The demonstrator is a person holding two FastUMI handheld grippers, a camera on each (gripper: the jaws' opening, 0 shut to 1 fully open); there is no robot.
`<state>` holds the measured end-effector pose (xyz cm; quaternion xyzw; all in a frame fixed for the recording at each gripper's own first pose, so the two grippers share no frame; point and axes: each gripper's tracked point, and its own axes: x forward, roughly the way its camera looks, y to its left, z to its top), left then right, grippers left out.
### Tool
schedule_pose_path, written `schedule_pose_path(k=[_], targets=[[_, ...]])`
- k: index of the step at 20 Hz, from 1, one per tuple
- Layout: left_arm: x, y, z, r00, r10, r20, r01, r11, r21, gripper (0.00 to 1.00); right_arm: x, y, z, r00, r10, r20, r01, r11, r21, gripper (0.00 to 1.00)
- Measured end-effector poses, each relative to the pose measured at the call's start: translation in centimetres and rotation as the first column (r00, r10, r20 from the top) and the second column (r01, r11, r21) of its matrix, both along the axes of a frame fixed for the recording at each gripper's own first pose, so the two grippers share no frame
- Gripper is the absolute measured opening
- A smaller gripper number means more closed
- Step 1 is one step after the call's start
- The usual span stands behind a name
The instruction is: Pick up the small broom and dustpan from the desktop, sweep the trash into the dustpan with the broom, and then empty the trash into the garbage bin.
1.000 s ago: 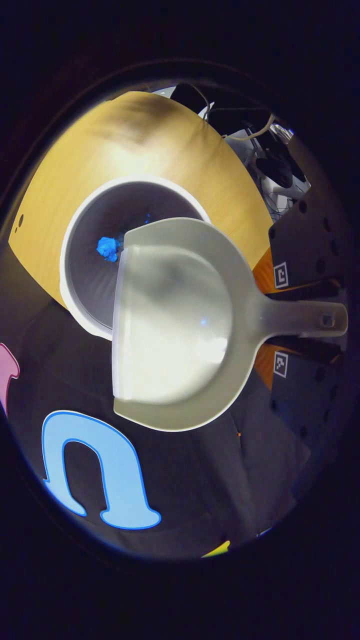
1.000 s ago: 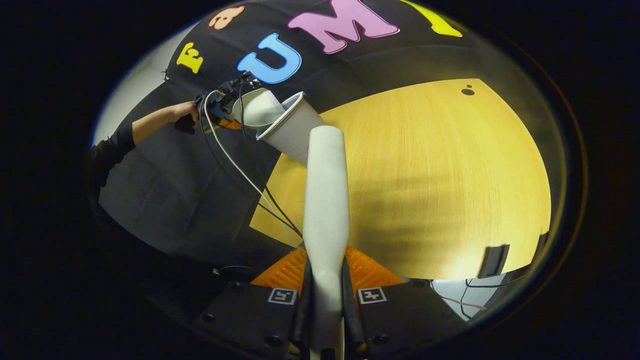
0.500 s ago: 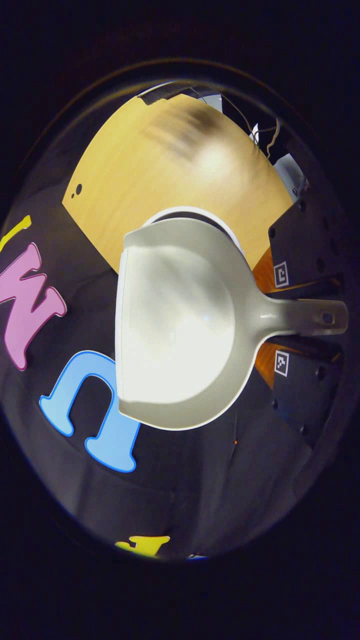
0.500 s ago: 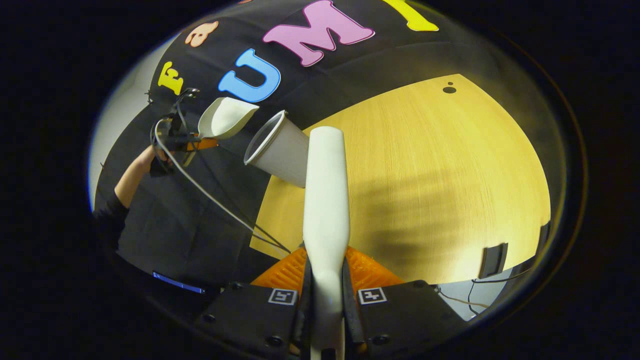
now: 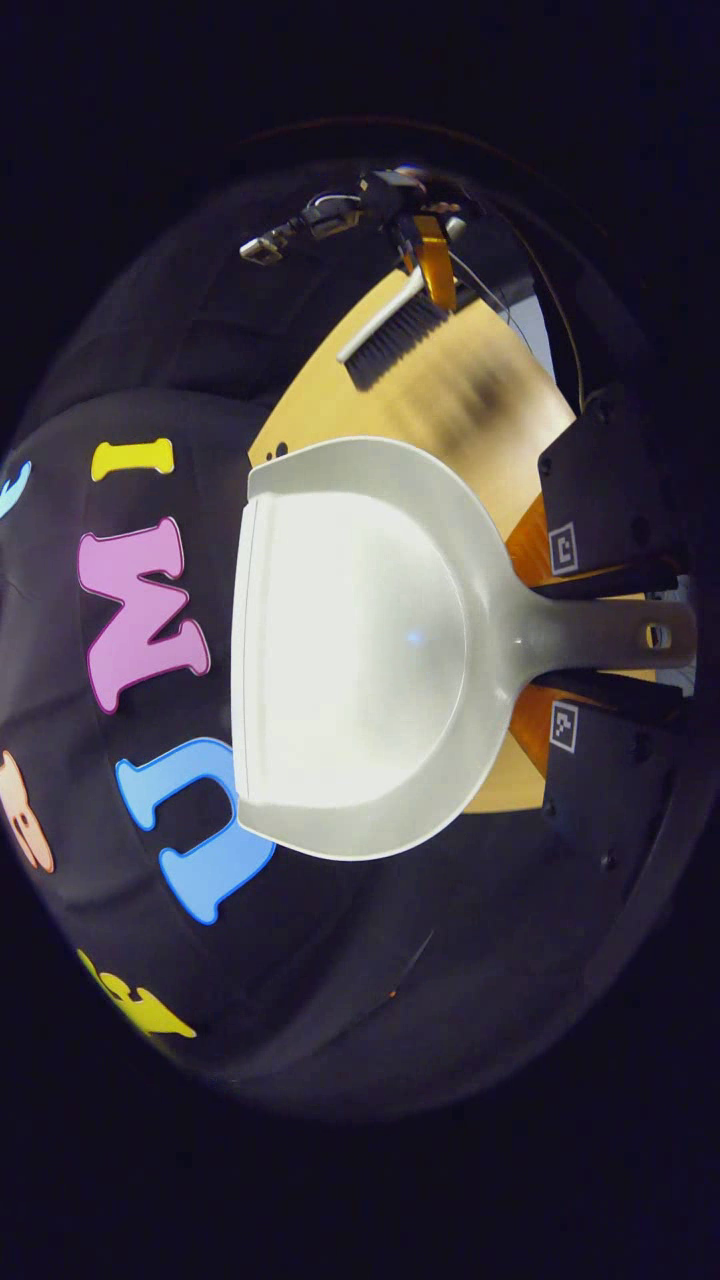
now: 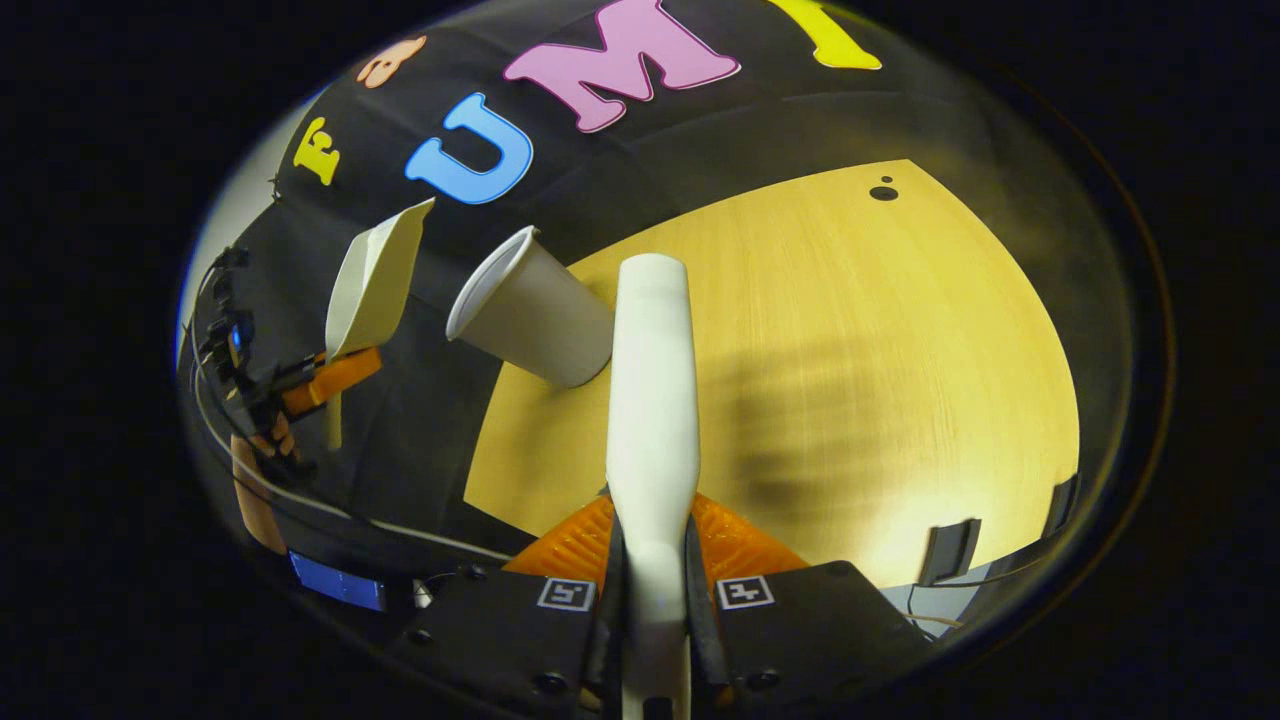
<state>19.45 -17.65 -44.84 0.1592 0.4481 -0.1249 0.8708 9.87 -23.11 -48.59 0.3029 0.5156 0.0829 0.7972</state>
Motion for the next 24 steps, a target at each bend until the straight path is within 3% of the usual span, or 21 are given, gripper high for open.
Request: schedule_pose_path(k=[3, 6, 8, 11, 17, 20, 24], targets=[[-2.5, -4.7, -4.6, 0.998, 0.008, -0.065, -0.015, 0.993, -0.113, 0.29, 0.4, -1.2, -2.3, 1.000, -0.014, -0.020, 0.012, 0.998, -0.068, 0.30], [-4.8, -8.7, -9.7, 0.984, 0.025, -0.178, -0.068, 0.968, -0.242, 0.29, 0.1, -1.6, -5.1, 0.994, -0.076, -0.072, 0.070, 0.994, -0.082, 0.30], [-5.4, -10.5, -13.0, 0.974, 0.032, -0.225, -0.094, 0.958, -0.272, 0.29, -0.3, -1.3, -7.3, 0.991, -0.086, -0.104, 0.077, 0.993, -0.093, 0.30], [-5.4, -11.4, -17.7, 0.949, 0.103, -0.299, -0.187, 0.945, -0.269, 0.30, -0.8, -0.5, -11.2, 0.979, -0.105, -0.174, 0.089, 0.991, -0.098, 0.30], [-5.1, -11.3, -25.9, 0.859, 0.233, -0.457, -0.341, 0.924, -0.171, 0.30, -1.2, 0.9, -16.5, 0.959, -0.035, -0.282, -0.016, 0.984, -0.175, 0.30], [-4.9, -11.7, -27.8, 0.831, 0.267, -0.488, -0.362, 0.926, -0.111, 0.30, 0.2, 1.0, -19.0, 0.946, -0.045, -0.321, -0.030, 0.974, -0.223, 0.30], [-4.9, -12.3, -28.0, 0.808, 0.275, -0.521, -0.369, 0.926, -0.084, 0.30, 1.7, 0.7, -20.4, 0.945, 0.013, -0.326, -0.111, 0.953, -0.283, 0.31]])
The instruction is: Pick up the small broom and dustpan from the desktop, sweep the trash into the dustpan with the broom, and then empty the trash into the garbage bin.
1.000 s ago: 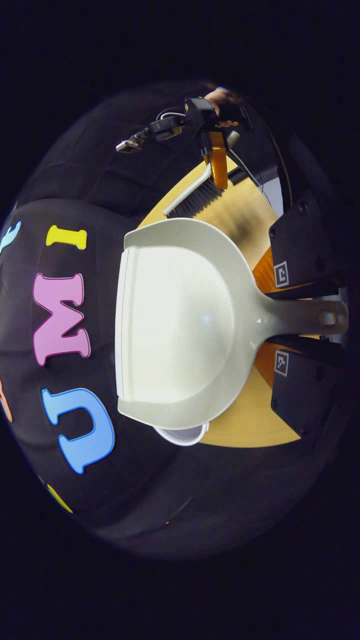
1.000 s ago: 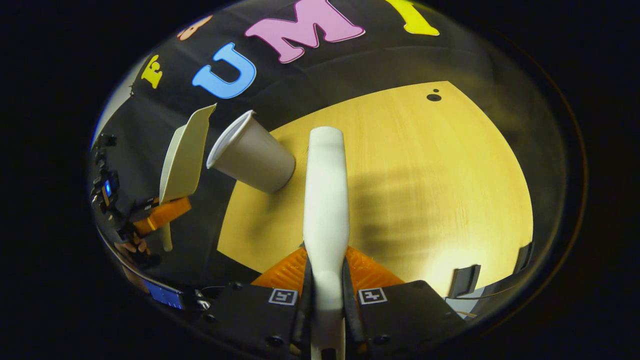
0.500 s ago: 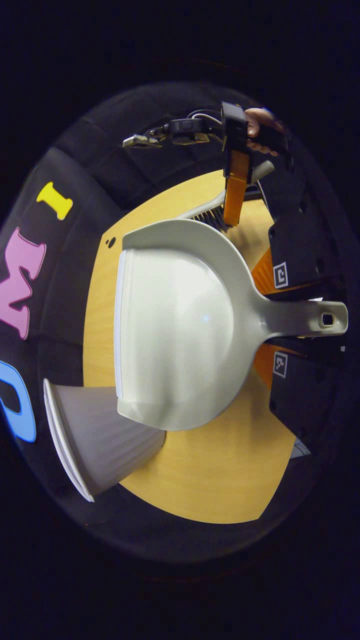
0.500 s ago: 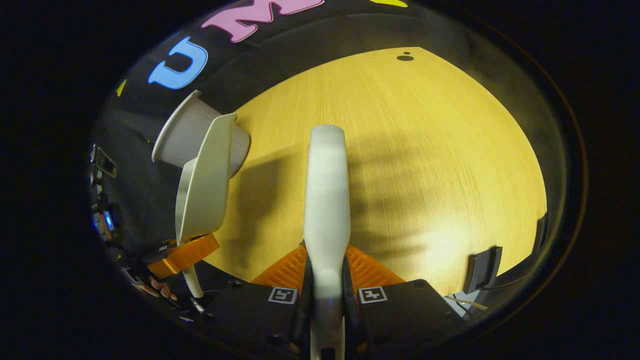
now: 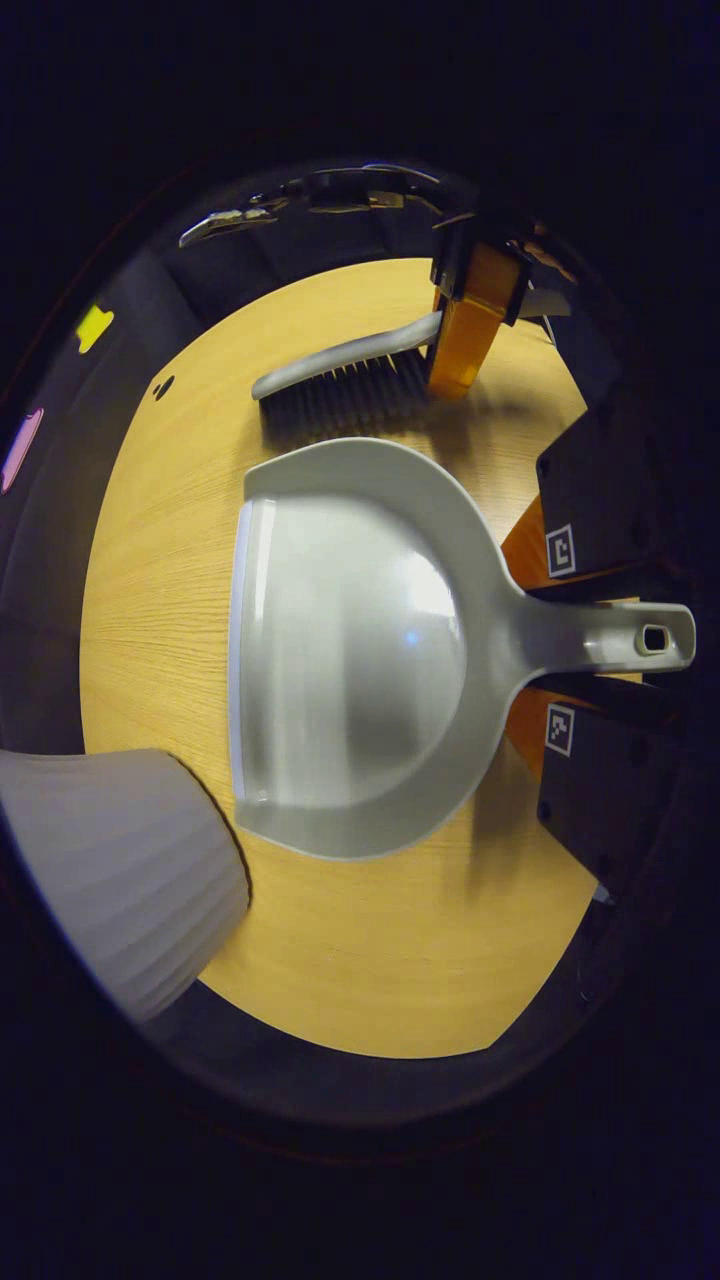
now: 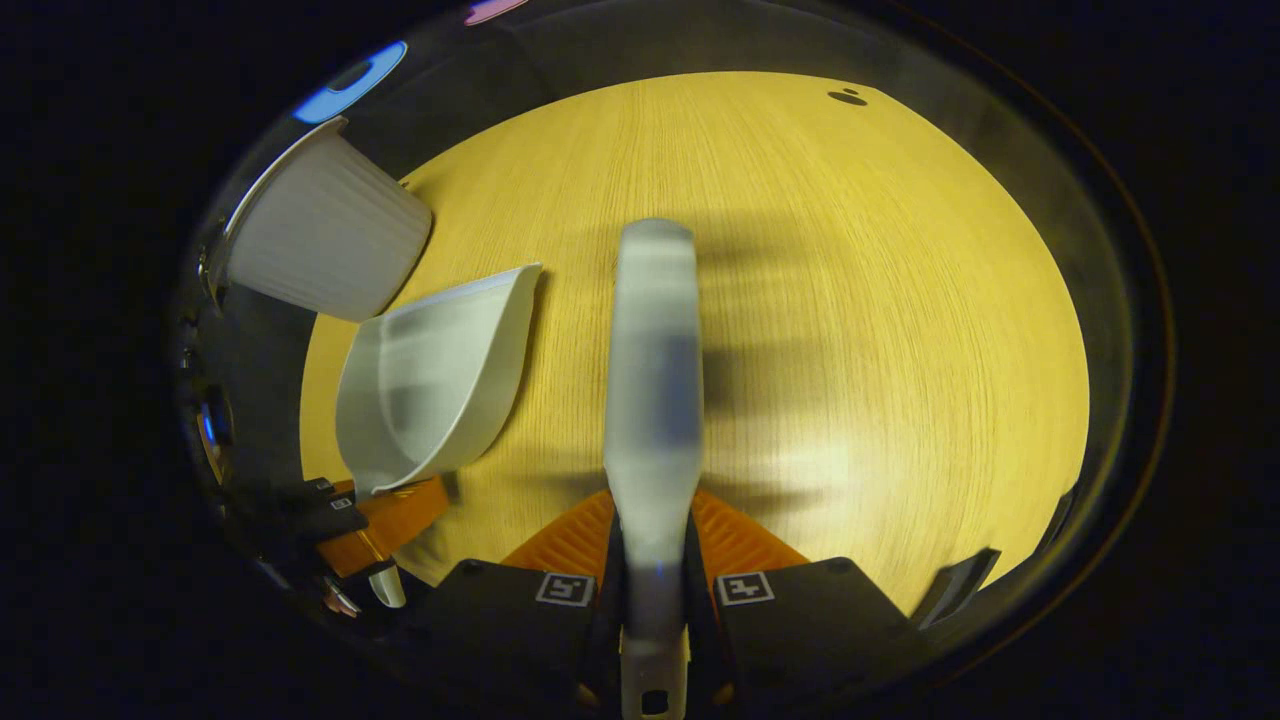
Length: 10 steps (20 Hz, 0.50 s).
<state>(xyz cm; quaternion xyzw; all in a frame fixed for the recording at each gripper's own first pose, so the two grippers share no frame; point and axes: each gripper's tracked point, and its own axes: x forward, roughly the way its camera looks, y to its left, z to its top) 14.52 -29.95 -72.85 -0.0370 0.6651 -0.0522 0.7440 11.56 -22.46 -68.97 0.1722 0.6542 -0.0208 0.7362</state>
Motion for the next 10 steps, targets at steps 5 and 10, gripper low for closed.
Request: schedule_pose_path(k=[5, 10], targets=[[0.34, 0.12, 0.07, 1.000, 0.003, -0.028, -0.002, 1.000, 0.031, 0.30, 0.18, 0.16, -0.30, 0.996, 0.077, -0.033, -0.079, 0.994, -0.070, 0.30], [0.21, 0.13, -0.13, 0.999, 0.006, -0.036, -0.005, 0.999, 0.032, 0.31, -0.49, -0.12, -0.24, 0.983, 0.177, -0.053, -0.183, 0.973, -0.142, 0.31]])
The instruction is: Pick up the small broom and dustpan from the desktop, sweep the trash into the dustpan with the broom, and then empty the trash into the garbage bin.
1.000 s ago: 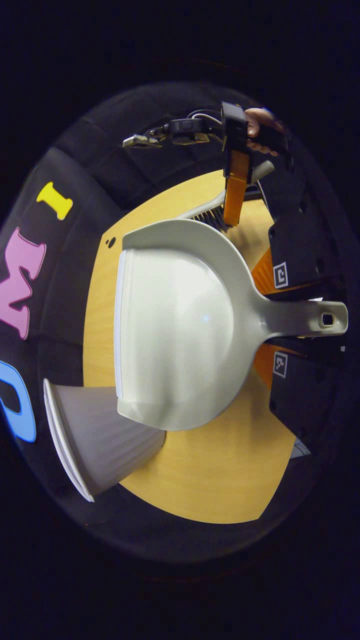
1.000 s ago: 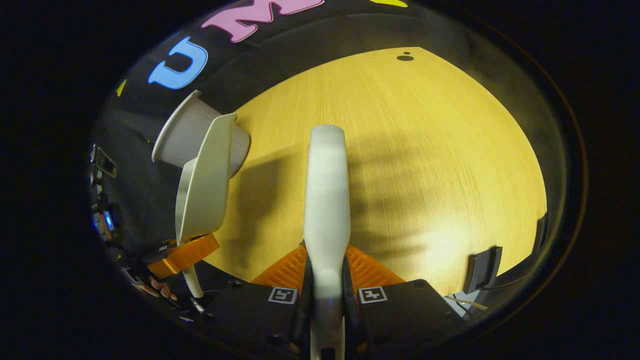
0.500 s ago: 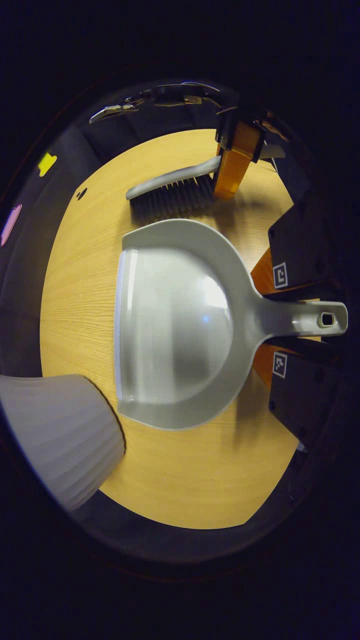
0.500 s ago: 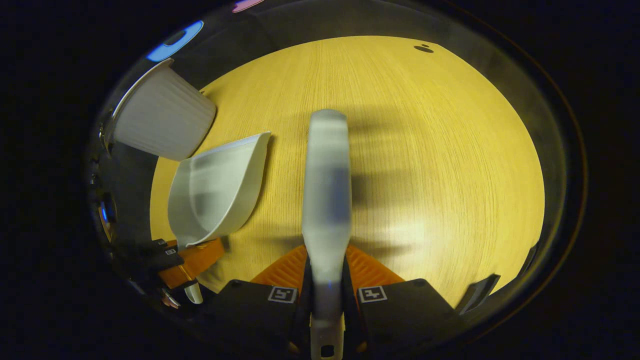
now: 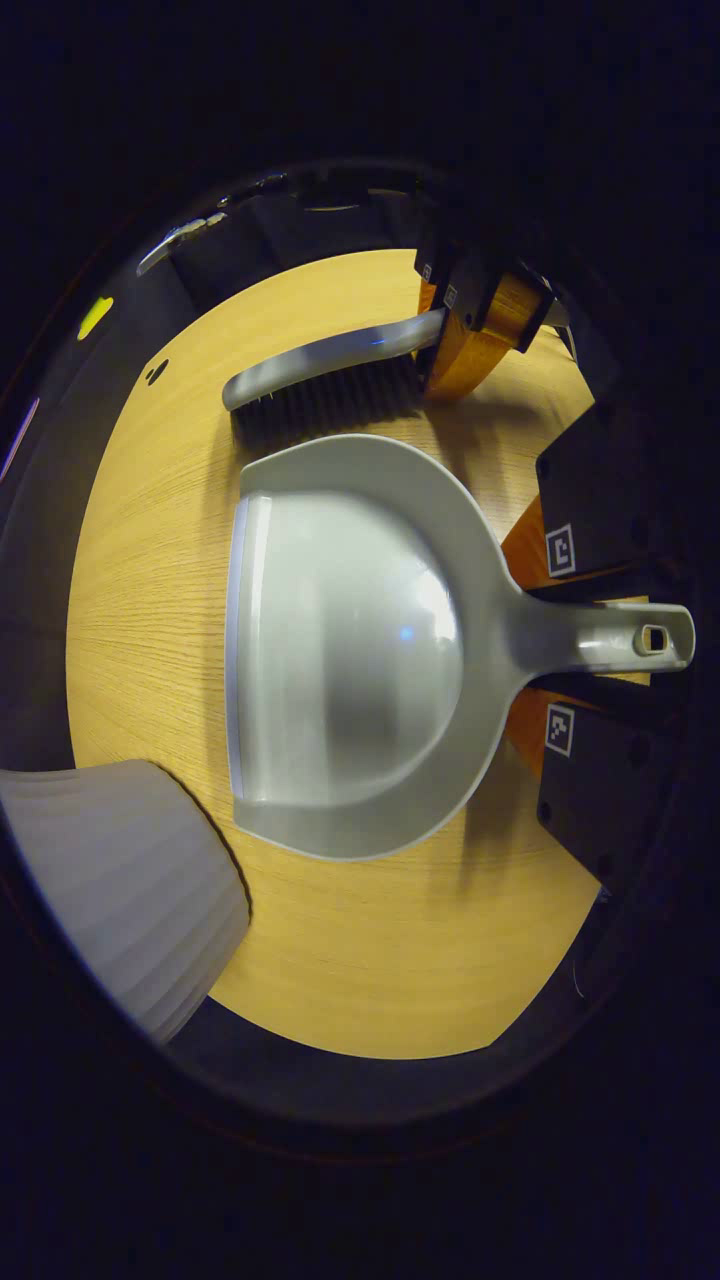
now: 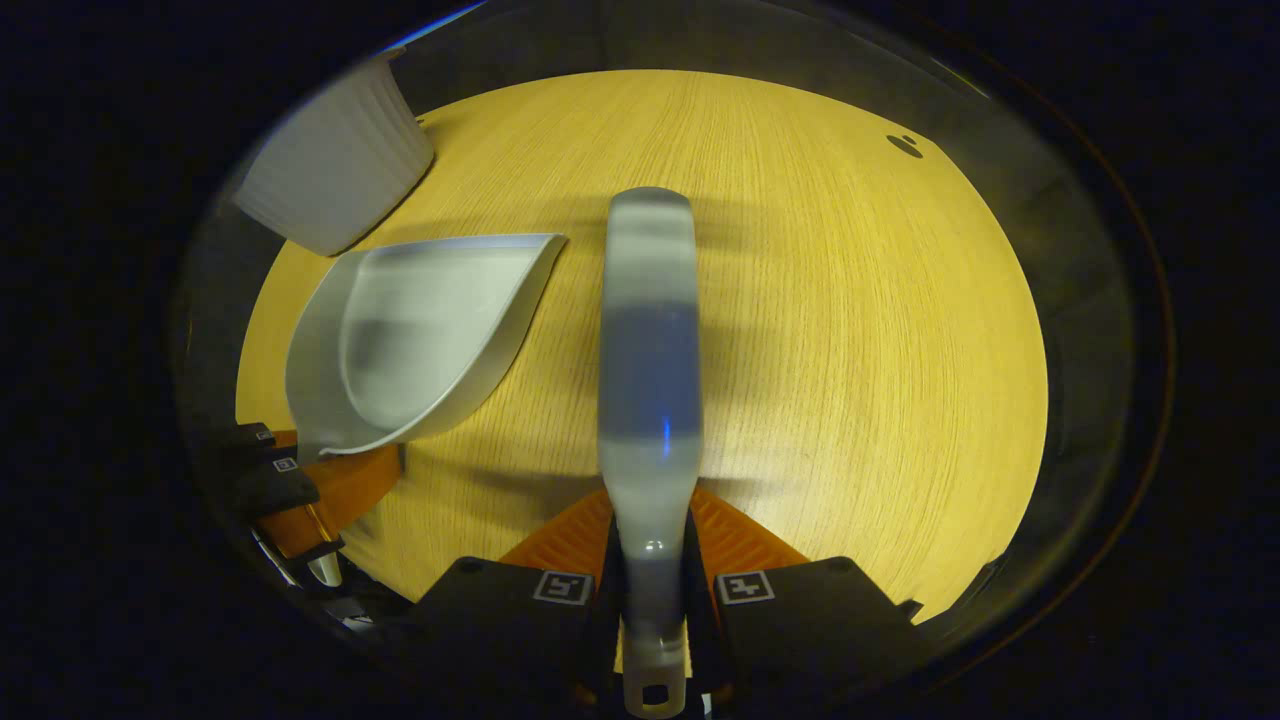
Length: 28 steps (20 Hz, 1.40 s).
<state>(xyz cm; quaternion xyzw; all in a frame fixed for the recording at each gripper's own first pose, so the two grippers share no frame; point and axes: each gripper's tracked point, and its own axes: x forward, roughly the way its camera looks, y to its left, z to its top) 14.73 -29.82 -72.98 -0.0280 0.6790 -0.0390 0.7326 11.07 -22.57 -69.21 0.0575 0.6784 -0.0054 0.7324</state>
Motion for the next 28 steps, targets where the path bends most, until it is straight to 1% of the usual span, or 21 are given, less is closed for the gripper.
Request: schedule_pose_path(k=[2, 3, 4, 6, 7, 8, 9, 10, 11, 12, 13, 16, 17, 19, 20, 21, 23, 24, 25, 26, 28], targets=[[-0.1, 0.0, -0.1, 1.000, 0.001, -0.003, -0.001, 1.000, -0.004, 0.31, 0.2, 0.1, 0.1, 1.000, -0.004, 0.006, 0.004, 1.000, 0.000, 0.32], [-0.1, 0.0, 0.0, 1.000, -0.002, -0.007, 0.002, 1.000, -0.004, 0.31, 0.2, 0.2, 0.2, 1.000, -0.005, 0.005, 0.005, 1.000, 0.001, 0.35], [-0.1, 0.0, 0.0, 1.000, -0.001, -0.004, 0.001, 1.000, -0.007, 0.32, 0.3, 0.4, 0.3, 1.000, -0.007, 0.009, 0.007, 1.000, 0.003, 0.34], [-0.1, 0.0, 0.2, 1.000, 0.002, 0.001, -0.002, 1.000, -0.014, 0.31, 0.6, 0.4, 0.5, 1.000, -0.015, 0.026, 0.015, 1.000, 0.001, 0.47], [0.0, 0.1, 0.4, 1.000, 0.002, 0.007, -0.002, 1.000, -0.016, 0.32, 0.7, 0.4, 1.0, 0.999, -0.021, 0.036, 0.021, 1.000, 0.005, 0.52], [0.0, 0.3, 0.7, 1.000, -0.004, 0.015, 0.004, 1.000, -0.009, 0.40, 1.0, 0.3, 1.5, 0.998, -0.028, 0.051, 0.028, 1.000, 0.009, 0.57], [0.1, 0.5, 1.1, 1.000, -0.011, 0.027, 0.010, 1.000, 0.006, 0.71, 1.3, 0.2, 2.2, 0.997, -0.036, 0.070, 0.035, 0.999, 0.013, 0.66], [0.0, 0.6, 1.4, 0.999, -0.019, 0.049, 0.019, 1.000, 0.013, 0.79, 1.4, 0.1, 2.9, 0.995, -0.042, 0.088, 0.041, 0.999, 0.012, 0.75], [0.0, 0.7, 1.9, 0.997, -0.026, 0.068, 0.025, 1.000, 0.016, 0.80, 1.5, 0.0, 3.8, 0.993, -0.046, 0.111, 0.045, 0.999, 0.016, 0.84], [-0.3, 0.8, 2.9, 0.996, -0.023, 0.086, 0.022, 1.000, 0.017, 0.80, 1.8, 0.0, 4.6, 0.989, -0.050, 0.136, 0.047, 0.999, 0.019, 1.00], [-0.4, 0.8, 3.9, 0.994, -0.012, 0.110, 0.011, 1.000, 0.009, 0.80, 1.9, -0.1, 5.4, 0.985, -0.050, 0.166, 0.047, 0.999, 0.020, 0.92], [-0.6, -0.1, 7.6, 0.986, 0.008, 0.168, 0.000, 0.999, -0.047, 0.80, 2.3, -0.9, 8.4, 0.961, -0.029, 0.276, 0.039, 0.999, -0.030, 0.92], [-0.6, -0.5, 8.8, 0.980, 0.007, 0.197, 0.005, 0.998, -0.064, 0.80, 2.5, -1.1, 9.3, 0.952, -0.019, 0.306, 0.033, 0.999, -0.039, 1.00], [-0.5, -1.0, 11.3, 0.971, 0.003, 0.241, 0.017, 0.996, -0.083, 0.80, 2.9, -0.9, 11.2, 0.932, -0.014, 0.362, 0.030, 0.999, -0.038, 1.00], [-0.7, -1.0, 12.3, 0.966, 0.007, 0.258, 0.017, 0.996, -0.087, 0.80, 3.0, -0.8, 12.4, 0.922, -0.020, 0.387, 0.035, 0.999, -0.031, 0.92], [-0.9, -0.8, 13.5, 0.959, 0.010, 0.282, 0.017, 0.996, -0.091, 0.80, 3.2, -0.6, 13.7, 0.908, -0.032, 0.419, 0.044, 0.999, -0.018, 1.00], [-1.0, -0.4, 15.8, 0.935, 0.028, 0.354, 0.007, 0.995, -0.098, 0.80, 4.0, -0.3, 16.9, 0.865, -0.068, 0.497, 0.069, 0.997, 0.017, 1.00], [-0.7, -0.1, 17.4, 0.912, 0.042, 0.407, 0.002, 0.994, -0.107, 0.80, 4.5, 0.0, 18.8, 0.839, -0.086, 0.537, 0.079, 0.996, 0.036, 1.00], [-0.1, 0.4, 19.1, 0.885, 0.049, 0.463, -0.004, 0.995, -0.097, 0.80, 4.9, 0.1, 20.3, 0.816, -0.097, 0.570, 0.084, 0.995, 0.049, 1.00], [0.5, 1.3, 20.5, 0.847, 0.046, 0.529, -0.010, 0.997, -0.071, 0.80, 5.3, 0.1, 21.5, 0.786, -0.100, 0.610, 0.088, 0.995, 0.051, 1.00], [1.2, 2.5, 23.8, 0.751, 0.017, 0.660, -0.008, 1.000, -0.016, 0.80, 6.2, 0.2, 24.9, 0.711, -0.091, 0.698, 0.090, 0.995, 0.038, 0.99]])
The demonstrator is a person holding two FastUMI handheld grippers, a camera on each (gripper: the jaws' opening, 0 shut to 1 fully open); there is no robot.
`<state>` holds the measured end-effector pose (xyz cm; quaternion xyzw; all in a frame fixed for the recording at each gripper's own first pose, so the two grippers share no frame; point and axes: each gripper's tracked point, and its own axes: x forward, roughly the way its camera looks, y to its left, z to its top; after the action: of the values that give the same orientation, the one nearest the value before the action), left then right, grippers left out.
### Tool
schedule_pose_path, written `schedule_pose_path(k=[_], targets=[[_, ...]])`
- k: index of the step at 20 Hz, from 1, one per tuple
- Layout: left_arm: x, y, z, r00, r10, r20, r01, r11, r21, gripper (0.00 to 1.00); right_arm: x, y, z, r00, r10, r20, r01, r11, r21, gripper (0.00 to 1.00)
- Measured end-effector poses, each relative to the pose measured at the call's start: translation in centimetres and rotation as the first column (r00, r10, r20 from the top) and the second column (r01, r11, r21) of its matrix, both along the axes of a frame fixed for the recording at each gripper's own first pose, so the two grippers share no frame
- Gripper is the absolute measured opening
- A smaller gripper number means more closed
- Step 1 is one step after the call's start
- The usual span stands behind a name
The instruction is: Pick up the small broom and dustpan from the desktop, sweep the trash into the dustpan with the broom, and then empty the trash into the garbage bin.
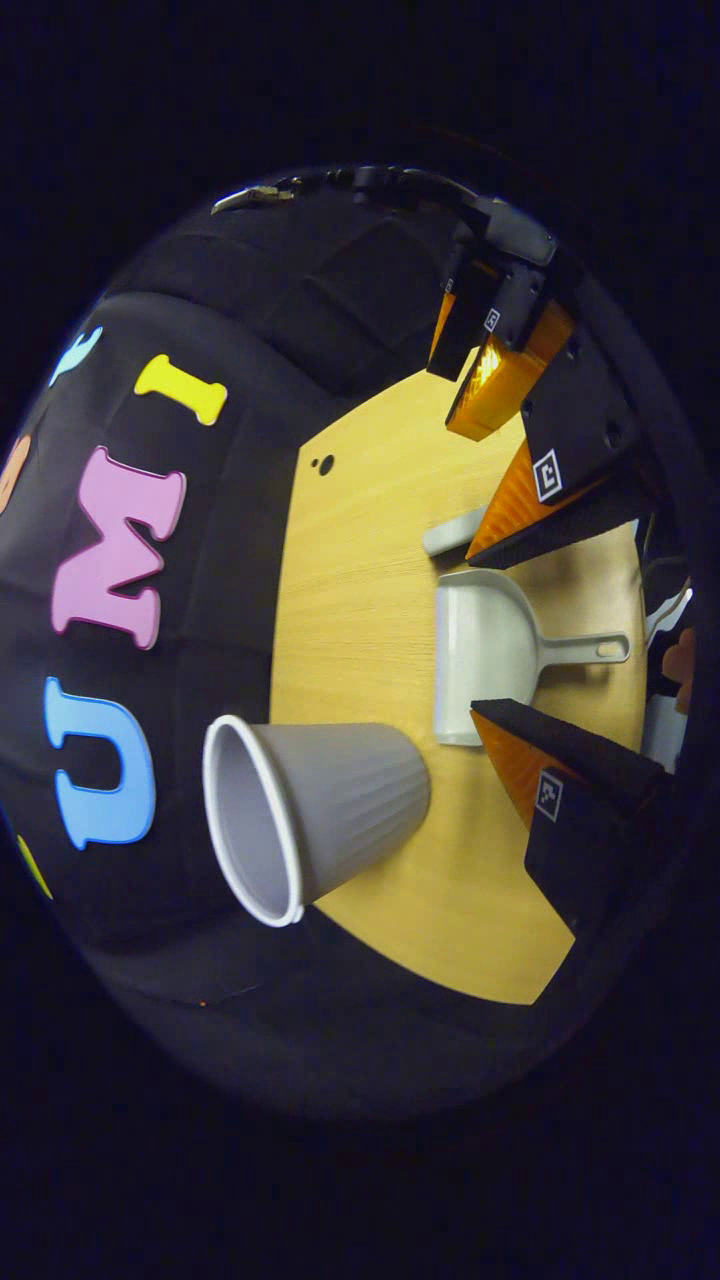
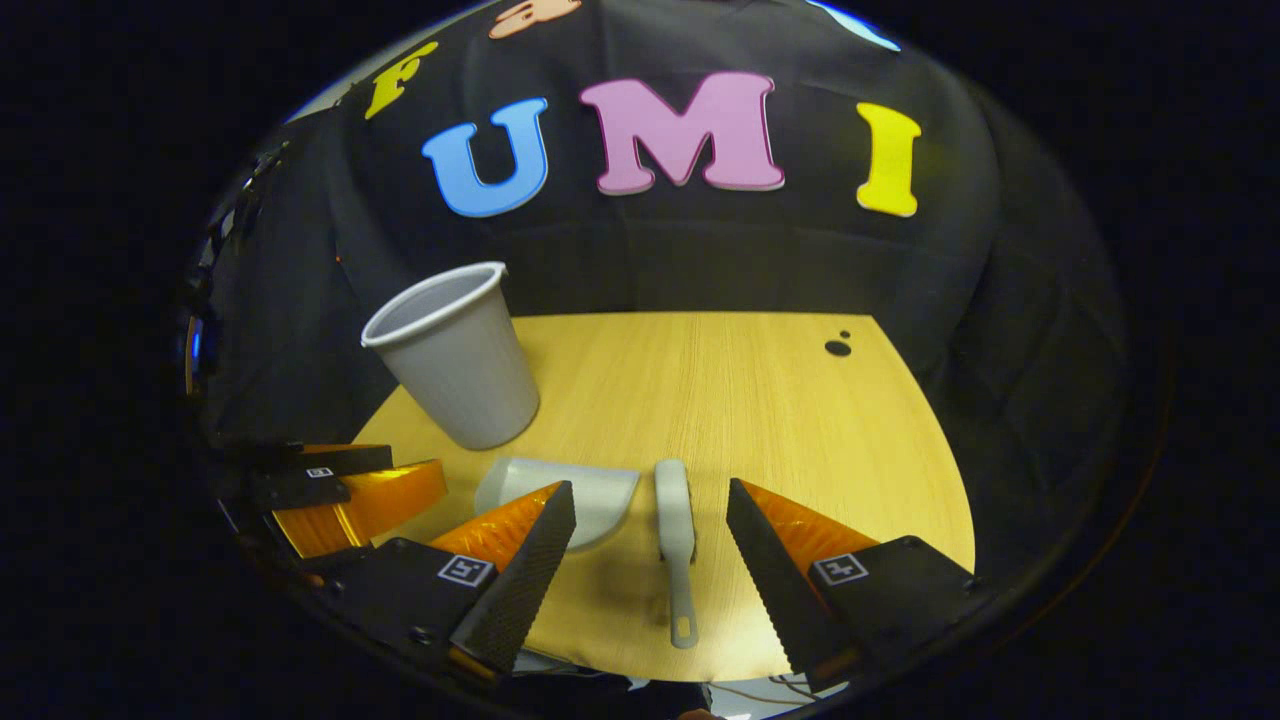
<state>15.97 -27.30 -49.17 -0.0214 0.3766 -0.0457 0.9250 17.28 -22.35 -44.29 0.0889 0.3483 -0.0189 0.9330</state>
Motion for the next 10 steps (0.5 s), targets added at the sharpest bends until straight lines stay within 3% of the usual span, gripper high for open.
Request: schedule_pose_path(k=[2, 5, 8, 9, 10], targets=[[0.1, 0.8, 2.9, 0.990, 0.011, 0.140, -0.016, 0.999, 0.030, 0.80, 1.3, 0.1, 3.4, 0.993, 0.007, 0.120, -0.005, 1.000, -0.018, 1.00], [-1.1, 1.3, 4.7, 0.929, 0.041, 0.367, -0.063, 0.997, 0.050, 0.79, 2.5, 0.8, 8.1, 0.964, 0.034, 0.262, -0.023, 0.999, -0.045, 0.99], [-1.1, 1.7, 7.0, 0.842, 0.045, 0.538, -0.097, 0.993, 0.069, 0.80, 2.9, 1.6, 10.3, 0.941, 0.038, 0.335, -0.029, 0.999, -0.032, 0.98], [-1.3, 1.9, 8.3, 0.801, 0.052, 0.596, -0.114, 0.991, 0.067, 0.80, 3.3, 1.8, 10.8, 0.933, 0.035, 0.358, -0.029, 0.999, -0.022, 0.99], [-1.2, 2.3, 10.1, 0.731, 0.058, 0.680, -0.128, 0.990, 0.054, 0.80, 3.2, 1.8, 11.7, 0.922, 0.031, 0.386, -0.025, 0.999, -0.019, 0.99]])
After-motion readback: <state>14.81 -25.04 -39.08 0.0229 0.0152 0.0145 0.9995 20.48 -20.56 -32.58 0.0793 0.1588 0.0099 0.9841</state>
